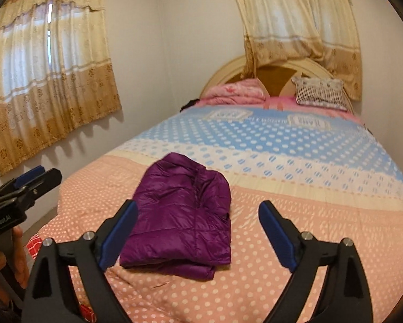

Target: Fold large clothes

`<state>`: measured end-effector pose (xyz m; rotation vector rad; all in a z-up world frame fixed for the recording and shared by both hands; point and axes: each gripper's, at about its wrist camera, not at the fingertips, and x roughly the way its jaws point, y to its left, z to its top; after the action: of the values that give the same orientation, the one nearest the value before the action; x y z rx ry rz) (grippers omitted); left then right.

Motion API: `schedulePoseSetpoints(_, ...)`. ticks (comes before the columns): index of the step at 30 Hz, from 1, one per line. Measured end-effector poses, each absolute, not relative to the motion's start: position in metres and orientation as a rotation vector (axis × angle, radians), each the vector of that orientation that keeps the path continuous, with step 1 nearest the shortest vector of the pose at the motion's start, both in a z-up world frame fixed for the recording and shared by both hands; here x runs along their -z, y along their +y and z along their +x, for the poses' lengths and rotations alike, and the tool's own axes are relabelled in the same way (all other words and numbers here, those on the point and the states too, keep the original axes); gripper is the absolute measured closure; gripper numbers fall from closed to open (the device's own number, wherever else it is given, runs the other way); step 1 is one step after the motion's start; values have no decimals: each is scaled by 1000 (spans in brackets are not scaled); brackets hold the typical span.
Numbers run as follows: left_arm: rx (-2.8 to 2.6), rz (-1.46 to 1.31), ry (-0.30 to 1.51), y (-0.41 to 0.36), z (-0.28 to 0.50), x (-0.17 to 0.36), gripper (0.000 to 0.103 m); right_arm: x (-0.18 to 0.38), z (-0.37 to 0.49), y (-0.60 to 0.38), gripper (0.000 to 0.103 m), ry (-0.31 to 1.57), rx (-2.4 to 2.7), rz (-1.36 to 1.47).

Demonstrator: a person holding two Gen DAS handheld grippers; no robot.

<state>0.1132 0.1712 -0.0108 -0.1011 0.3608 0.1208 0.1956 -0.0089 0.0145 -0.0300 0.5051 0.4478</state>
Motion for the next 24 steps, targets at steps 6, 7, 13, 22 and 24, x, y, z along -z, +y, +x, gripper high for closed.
schedulePoseSetpoints(6,-134,-89,343,173,113,7,15,-21,189,-8,7,471,-439,-34)
schedulePoseSetpoints(7,-134,-88,347,174,115,9,15,-19,189,-6,7,469,-436,-41)
schedulePoseSetpoints(13,-146,-83,357,174,114,9,15,-17,186,-5,6,471,-434,-60)
schedulePoseSetpoints(22,-145,-79,345,172,109,9,15,-21,178,-6,4,448,-445,-50)
schedulePoseSetpoints(24,-142,-80,351,173,110,9,15,-20,178,-5,4,447,-451,-47)
